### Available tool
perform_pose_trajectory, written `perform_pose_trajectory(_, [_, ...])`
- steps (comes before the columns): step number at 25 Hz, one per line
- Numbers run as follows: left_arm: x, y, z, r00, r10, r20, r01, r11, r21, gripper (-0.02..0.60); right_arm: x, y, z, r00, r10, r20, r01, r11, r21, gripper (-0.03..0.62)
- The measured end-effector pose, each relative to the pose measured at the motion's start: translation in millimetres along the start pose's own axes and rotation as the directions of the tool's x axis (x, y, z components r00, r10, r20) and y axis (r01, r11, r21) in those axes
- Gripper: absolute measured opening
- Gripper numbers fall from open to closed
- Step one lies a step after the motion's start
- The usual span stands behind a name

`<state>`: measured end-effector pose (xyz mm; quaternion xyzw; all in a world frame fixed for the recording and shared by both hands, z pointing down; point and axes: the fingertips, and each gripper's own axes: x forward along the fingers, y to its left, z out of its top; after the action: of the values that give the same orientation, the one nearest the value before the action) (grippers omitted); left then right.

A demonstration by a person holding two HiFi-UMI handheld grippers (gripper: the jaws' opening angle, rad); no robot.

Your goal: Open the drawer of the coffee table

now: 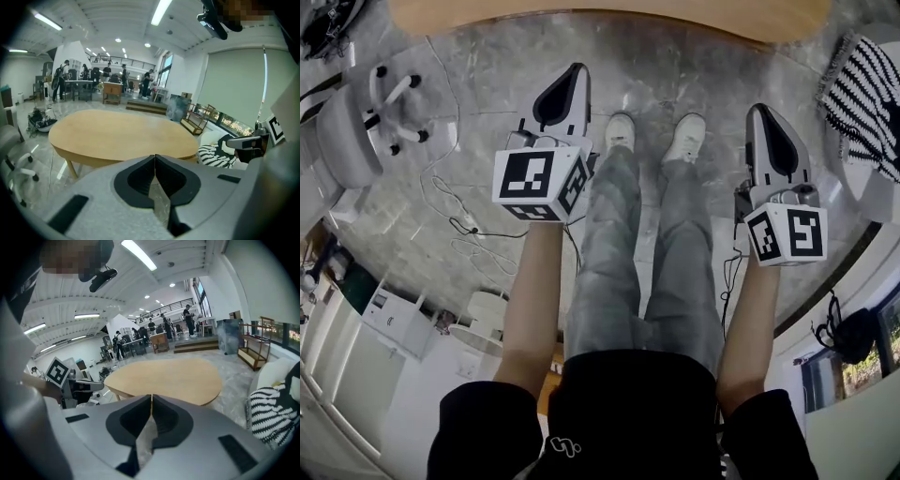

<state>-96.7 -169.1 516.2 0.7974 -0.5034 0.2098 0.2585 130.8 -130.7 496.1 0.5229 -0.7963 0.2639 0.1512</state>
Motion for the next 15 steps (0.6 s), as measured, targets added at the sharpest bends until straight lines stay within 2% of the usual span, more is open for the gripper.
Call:
perform_pose_trajectory(4, [19,16,-30,0.999,-0.012,-0.035,0.013,1.0,0.022,0.011,11,-13,-30,1.0,-0.008,-0.014,0.008,1.0,-0.007,0.014])
perform_pose_trajectory(9, [42,21,-50,0.995,-0.097,-0.034,0.097,0.995,0.027,0.011,28,-35,-67,0.998,-0.016,-0.058,0.014,0.999,-0.034,0.014])
perform_pose_trajectory(15, [64,38,-76,0.992,-0.086,-0.095,0.092,0.994,0.057,0.011,53,-74,-100,0.992,-0.052,-0.111,0.046,0.998,-0.048,0.015])
